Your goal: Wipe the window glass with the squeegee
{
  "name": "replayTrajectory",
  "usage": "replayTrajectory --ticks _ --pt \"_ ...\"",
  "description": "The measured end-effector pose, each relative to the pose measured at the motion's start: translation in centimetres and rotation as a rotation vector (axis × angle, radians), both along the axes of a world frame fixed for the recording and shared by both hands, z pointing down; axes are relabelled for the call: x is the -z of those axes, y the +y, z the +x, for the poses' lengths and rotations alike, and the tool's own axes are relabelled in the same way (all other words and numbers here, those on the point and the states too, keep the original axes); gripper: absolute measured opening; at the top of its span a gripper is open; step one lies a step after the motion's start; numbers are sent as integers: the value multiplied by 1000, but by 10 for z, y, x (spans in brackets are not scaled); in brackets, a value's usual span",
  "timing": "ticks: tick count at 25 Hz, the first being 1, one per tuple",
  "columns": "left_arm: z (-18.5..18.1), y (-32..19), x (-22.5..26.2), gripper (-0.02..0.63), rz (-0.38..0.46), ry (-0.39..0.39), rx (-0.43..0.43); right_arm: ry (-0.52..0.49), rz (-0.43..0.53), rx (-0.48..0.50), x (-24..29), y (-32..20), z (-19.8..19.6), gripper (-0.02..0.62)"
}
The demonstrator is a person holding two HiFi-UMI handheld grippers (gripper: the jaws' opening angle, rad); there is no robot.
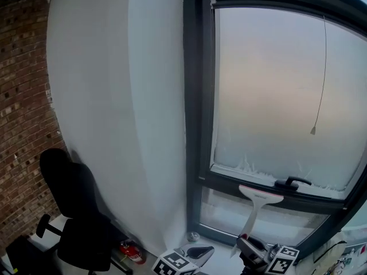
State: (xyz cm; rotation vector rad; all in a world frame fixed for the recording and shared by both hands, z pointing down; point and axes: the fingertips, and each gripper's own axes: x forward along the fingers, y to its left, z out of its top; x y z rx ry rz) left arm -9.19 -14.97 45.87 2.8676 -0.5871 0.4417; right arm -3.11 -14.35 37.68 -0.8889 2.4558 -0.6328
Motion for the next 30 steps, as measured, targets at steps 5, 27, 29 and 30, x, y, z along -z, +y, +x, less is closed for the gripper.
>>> replayTrajectory --ticks 5,27,29,30 --pt "-23 -35 -7 0 0 -19 -5 -1 49 -13 20 -57 -9 109" --pt "-17 -95 1 0 2 -8 53 88 211 37 142 -250 -1 89" --pt "-17 -97 -1 0 -3 -8 61 82 210 37 148 -260 4 89" --pt "-16 -98 -1 0 -6 -8 65 80 208 36 149 -263 6 89"
